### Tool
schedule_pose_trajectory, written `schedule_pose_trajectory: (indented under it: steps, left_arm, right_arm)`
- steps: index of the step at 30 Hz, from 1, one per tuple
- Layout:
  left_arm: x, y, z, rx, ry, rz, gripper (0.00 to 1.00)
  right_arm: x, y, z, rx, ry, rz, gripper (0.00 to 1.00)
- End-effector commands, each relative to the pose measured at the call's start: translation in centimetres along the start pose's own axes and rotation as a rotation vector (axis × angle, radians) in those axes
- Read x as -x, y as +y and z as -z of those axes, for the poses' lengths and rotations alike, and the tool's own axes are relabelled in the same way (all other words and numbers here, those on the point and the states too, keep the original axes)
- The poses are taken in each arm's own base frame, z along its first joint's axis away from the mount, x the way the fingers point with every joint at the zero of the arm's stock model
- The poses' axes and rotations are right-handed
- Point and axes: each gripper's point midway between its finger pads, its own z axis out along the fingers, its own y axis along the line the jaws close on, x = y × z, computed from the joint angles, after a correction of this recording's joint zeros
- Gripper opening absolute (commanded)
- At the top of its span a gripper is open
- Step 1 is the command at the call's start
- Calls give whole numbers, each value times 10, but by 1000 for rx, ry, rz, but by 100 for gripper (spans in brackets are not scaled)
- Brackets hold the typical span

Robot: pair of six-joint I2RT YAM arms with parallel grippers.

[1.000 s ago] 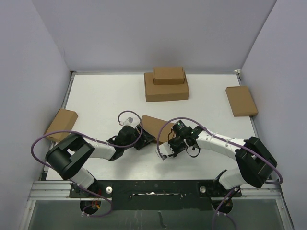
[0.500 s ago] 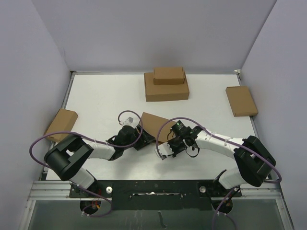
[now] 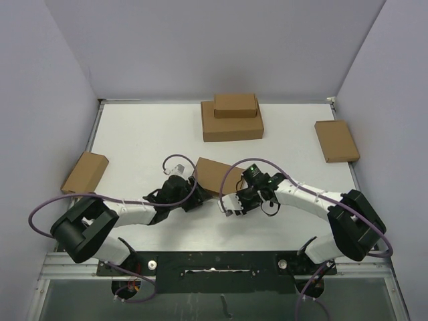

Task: Fold the paper box

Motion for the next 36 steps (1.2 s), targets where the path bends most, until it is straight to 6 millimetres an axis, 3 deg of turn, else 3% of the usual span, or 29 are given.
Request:
schedule_pose_trajectory:
  steps: [1, 6, 12, 18, 24, 29, 36]
  left_arm:
    - [10, -3, 16, 16, -37, -88, 56]
    - [22, -16, 27, -17, -69, -141, 57]
    - [35, -34, 25, -52, -66, -179, 57]
    - [53, -68, 7, -120, -40, -222, 51]
    - [51, -95, -23, -181, 53, -274, 45]
    - [32, -89, -52, -180, 178, -282, 40]
    - [22, -77, -65, -146, 240, -304, 39]
  right_arm:
    - [10, -15, 12, -52, -37, -8, 25]
    - [6, -17, 9, -51, -16, -24, 26]
    - [1, -23, 7, -76, 5, -41, 26]
    - [-1, -26, 5, -88, 15, -46, 22]
    - [0, -28, 3, -91, 18, -43, 19]
    - [0, -29, 1, -97, 25, -35, 17]
    - [0, -31, -1, -102, 35, -26, 16]
